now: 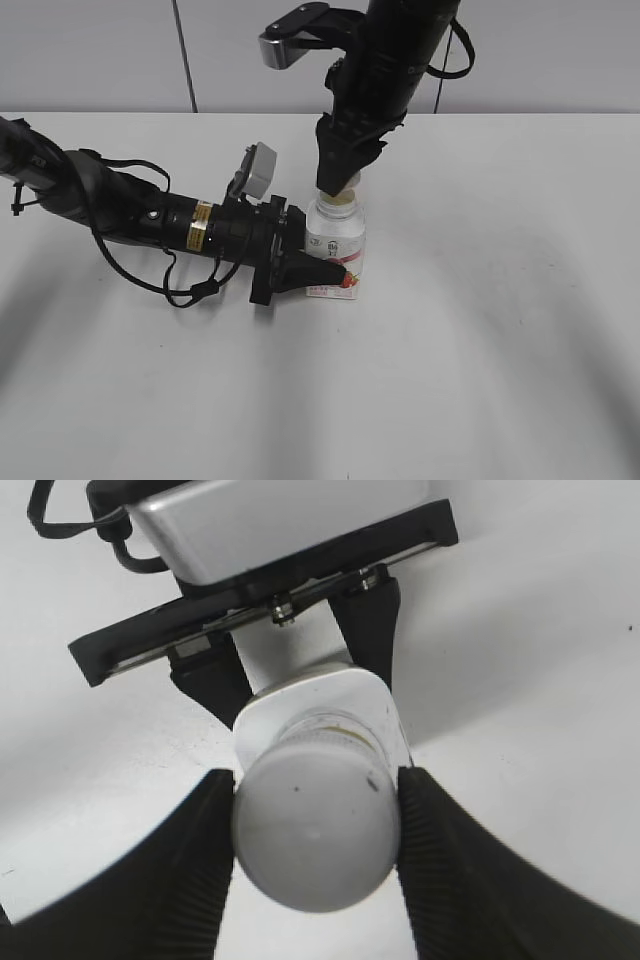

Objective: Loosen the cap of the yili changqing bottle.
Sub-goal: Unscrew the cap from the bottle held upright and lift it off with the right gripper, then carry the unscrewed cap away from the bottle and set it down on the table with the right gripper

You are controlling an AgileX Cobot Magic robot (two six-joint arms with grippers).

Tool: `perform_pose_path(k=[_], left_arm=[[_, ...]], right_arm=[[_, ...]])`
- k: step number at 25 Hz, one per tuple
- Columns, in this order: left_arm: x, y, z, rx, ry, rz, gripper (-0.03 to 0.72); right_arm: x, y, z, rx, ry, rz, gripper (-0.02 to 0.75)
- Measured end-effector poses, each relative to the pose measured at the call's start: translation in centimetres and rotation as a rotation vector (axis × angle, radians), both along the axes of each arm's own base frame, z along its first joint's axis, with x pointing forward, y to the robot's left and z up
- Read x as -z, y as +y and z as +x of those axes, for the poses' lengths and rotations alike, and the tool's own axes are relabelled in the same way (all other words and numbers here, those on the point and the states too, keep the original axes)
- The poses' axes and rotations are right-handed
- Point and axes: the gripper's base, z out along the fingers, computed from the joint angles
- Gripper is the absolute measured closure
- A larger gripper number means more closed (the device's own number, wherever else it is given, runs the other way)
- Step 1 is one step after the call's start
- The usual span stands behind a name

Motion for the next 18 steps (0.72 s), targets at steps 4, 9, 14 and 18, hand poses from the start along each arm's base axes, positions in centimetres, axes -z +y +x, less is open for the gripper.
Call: perform_pose_path(k=[4, 9, 14, 18], left_arm=[[0.0, 0.0, 0.0, 0.000, 0.000, 0.000, 0.312], [0.0, 0.0, 0.0, 0.000, 0.000, 0.000, 0.312], [0.0, 0.0, 0.0, -0.001, 0.000, 0.001, 0.312], [0.0, 0.0, 0.0, -0.001, 0.000, 0.001, 0.312]], right_arm=[[0.1, -0.4, 0.2, 0.069, -0.003, -0.046, 0.349], [-0.2, -1.9, 1.0, 0.216, 0.006, -0.071, 0.349], [-1.0, -5.4, 2.6, 0.450, 0.041, -0.047, 0.349], [-0.2, -8.4, 3.9, 0.622, 0.047, -0.024, 0.349]])
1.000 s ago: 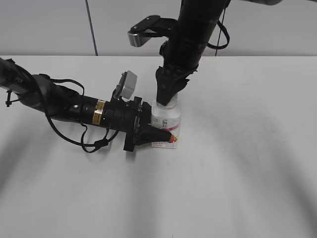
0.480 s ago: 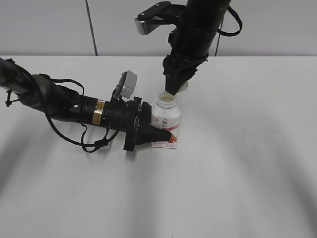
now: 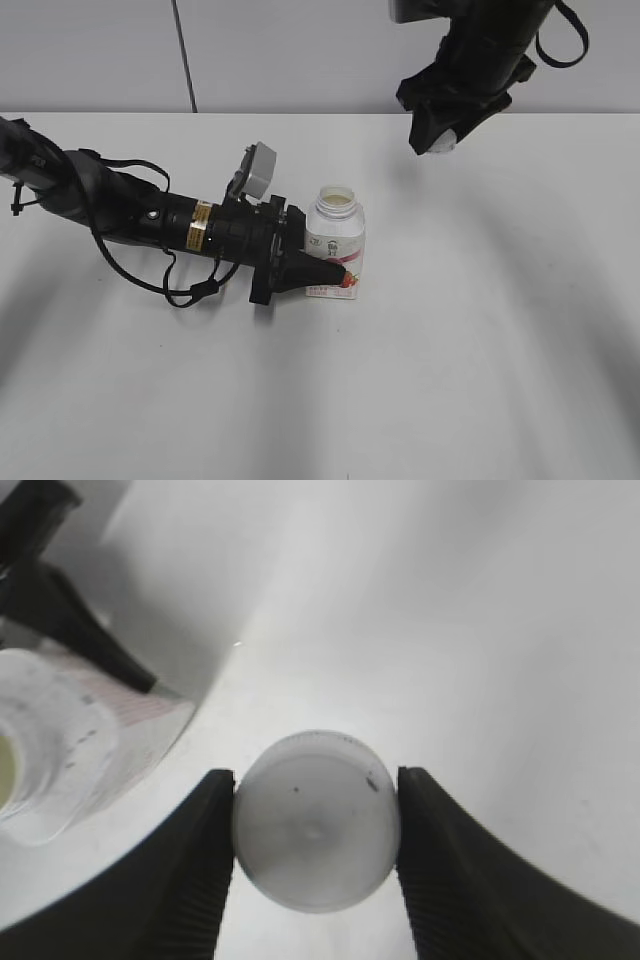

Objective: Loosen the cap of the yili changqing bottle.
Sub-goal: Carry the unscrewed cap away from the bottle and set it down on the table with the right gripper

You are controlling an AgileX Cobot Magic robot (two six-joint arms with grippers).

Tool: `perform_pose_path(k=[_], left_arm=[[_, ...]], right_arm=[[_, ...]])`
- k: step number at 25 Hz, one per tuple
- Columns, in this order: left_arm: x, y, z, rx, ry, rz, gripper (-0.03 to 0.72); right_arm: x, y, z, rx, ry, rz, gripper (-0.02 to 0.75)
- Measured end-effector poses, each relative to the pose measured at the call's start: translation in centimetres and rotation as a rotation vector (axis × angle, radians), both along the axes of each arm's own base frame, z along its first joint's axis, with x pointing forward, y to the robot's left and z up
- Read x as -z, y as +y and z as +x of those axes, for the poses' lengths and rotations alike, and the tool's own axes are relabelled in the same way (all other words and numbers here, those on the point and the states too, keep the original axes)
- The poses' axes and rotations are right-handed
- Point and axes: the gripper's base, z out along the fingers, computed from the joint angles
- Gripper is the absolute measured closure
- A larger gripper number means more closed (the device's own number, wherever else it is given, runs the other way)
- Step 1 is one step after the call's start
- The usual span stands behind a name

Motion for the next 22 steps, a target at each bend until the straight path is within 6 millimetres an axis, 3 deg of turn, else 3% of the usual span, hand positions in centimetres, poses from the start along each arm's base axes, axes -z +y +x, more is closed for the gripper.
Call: perform_pose_path(k=[6, 15, 22], left_arm=[[0.0, 0.0, 0.0, 0.000, 0.000, -0.001, 0.312], [0.0, 0.0, 0.0, 0.000, 0.000, -0.001, 0.312], [0.0, 0.0, 0.0, 0.000, 0.000, -0.001, 0.312]], right_arm=[[2.8, -3.8, -0.2, 0.201, -0.059, 0.032, 0.349], [9.7, -9.4, -4.3, 0.444, 0.016, 0.009, 0.349], [12.0, -10.3, -5.7, 0.490, -0.016, 0.007, 0.349]])
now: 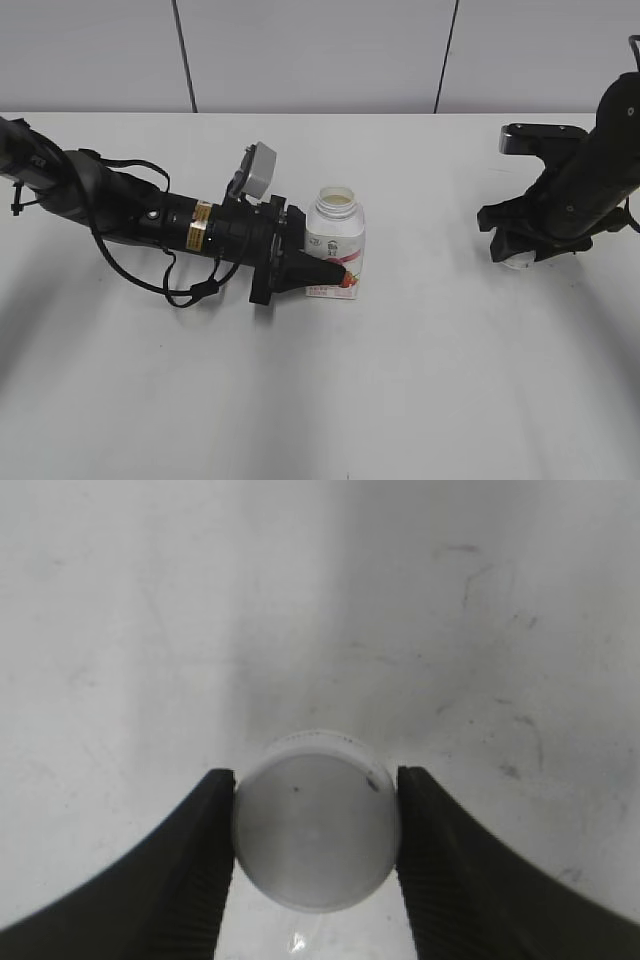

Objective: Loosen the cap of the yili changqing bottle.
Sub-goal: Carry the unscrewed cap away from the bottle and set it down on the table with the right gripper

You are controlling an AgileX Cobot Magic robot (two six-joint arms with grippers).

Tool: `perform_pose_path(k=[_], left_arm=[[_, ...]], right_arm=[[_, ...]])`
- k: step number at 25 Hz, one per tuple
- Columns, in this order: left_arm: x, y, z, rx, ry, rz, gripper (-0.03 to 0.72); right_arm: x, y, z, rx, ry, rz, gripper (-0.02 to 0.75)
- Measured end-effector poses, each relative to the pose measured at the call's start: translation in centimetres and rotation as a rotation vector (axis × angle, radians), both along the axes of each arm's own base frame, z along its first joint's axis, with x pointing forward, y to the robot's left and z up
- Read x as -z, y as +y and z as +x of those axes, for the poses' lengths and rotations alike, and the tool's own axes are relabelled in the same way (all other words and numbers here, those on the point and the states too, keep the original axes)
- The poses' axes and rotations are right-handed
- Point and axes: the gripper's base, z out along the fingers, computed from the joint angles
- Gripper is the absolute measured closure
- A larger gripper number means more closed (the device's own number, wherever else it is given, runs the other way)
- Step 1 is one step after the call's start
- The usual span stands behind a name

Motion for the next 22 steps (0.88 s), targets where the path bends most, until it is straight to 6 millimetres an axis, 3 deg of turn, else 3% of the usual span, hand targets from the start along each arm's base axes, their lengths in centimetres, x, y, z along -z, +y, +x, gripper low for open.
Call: perform_pose_path(k=[7, 16, 22], left_arm=[[0.0, 0.0, 0.0, 0.001, 0.000, -0.001, 0.312], [0.0, 0.0, 0.0, 0.001, 0.000, -0.001, 0.312], [0.0, 0.0, 0.0, 0.001, 0.000, -0.001, 0.312]], right_arm=[[1.6, 0.0, 0.3, 0.006, 0.008, -0.006, 0.349], [1.6, -0.1, 0.3, 0.001, 0.002, -0.012, 0.349], [1.6, -0.1, 0.3, 0.001, 0.002, -0.012, 0.231]])
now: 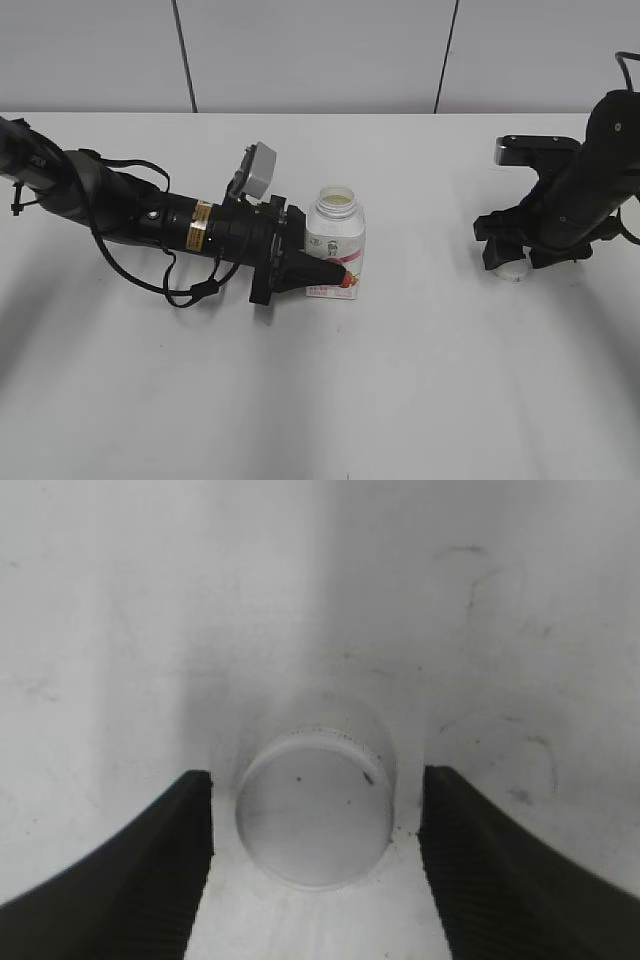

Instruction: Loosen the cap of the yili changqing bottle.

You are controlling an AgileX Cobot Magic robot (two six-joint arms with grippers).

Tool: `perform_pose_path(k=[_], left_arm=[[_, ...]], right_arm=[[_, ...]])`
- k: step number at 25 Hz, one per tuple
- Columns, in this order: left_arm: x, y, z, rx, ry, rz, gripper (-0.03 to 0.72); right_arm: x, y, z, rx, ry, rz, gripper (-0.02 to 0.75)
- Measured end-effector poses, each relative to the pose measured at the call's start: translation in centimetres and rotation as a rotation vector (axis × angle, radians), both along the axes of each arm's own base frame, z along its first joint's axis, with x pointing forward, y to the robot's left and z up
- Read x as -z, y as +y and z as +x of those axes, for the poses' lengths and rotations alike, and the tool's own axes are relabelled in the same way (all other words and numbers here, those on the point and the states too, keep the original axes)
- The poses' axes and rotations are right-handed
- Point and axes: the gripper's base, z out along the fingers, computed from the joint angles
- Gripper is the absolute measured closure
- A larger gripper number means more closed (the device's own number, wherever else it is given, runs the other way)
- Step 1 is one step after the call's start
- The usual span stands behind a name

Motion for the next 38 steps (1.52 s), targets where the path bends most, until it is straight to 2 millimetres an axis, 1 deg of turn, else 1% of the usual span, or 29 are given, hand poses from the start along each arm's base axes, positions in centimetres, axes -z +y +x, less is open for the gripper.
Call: perform_pose_path(k=[4, 7, 11, 14, 17, 20, 22, 24, 29, 38], left_arm=[[0.0, 0.0, 0.0, 0.000, 0.000, 0.000, 0.312], [0.0, 0.0, 0.0, 0.000, 0.000, 0.000, 0.312], [0.0, 0.0, 0.0, -0.002, 0.000, -0.001, 0.303], [0.0, 0.0, 0.0, -0.002, 0.000, 0.000, 0.286], [0.1, 0.0, 0.0, -0.002, 0.000, 0.011, 0.235], [0.2, 0.1, 0.0, -0.001, 0.001, 0.018, 0.127], [0.1, 0.1, 0.0, 0.000, 0.000, 0.019, 0.078], [0.0, 0.1, 0.0, 0.002, -0.003, 0.020, 0.059], [-0.5, 0.0, 0.1, 0.003, -0.017, 0.018, 0.052], [-3.2, 0.0, 0.4, 0.016, -0.082, 0.010, 0.057]], right_arm=[[0.0, 0.0, 0.0, 0.000, 0.004, 0.001, 0.215], [-0.5, 0.0, -0.1, -0.001, 0.002, 0.002, 0.213], [-2.1, 0.0, -0.2, -0.002, -0.022, 0.011, 0.213], [-3.9, 0.1, -0.1, -0.003, -0.065, 0.019, 0.213], [-5.4, 0.1, -0.2, -0.003, -0.104, 0.026, 0.213], [-6.5, 0.0, -0.4, -0.003, -0.133, 0.030, 0.213], [-6.8, 0.0, -0.4, -0.004, -0.142, 0.031, 0.213], [-6.9, 0.0, -0.5, -0.004, -0.144, 0.032, 0.213], [-6.9, 0.0, -0.5, -0.004, -0.144, 0.032, 0.213], [-6.9, 0.0, -0.5, -0.004, -0.144, 0.032, 0.213]])
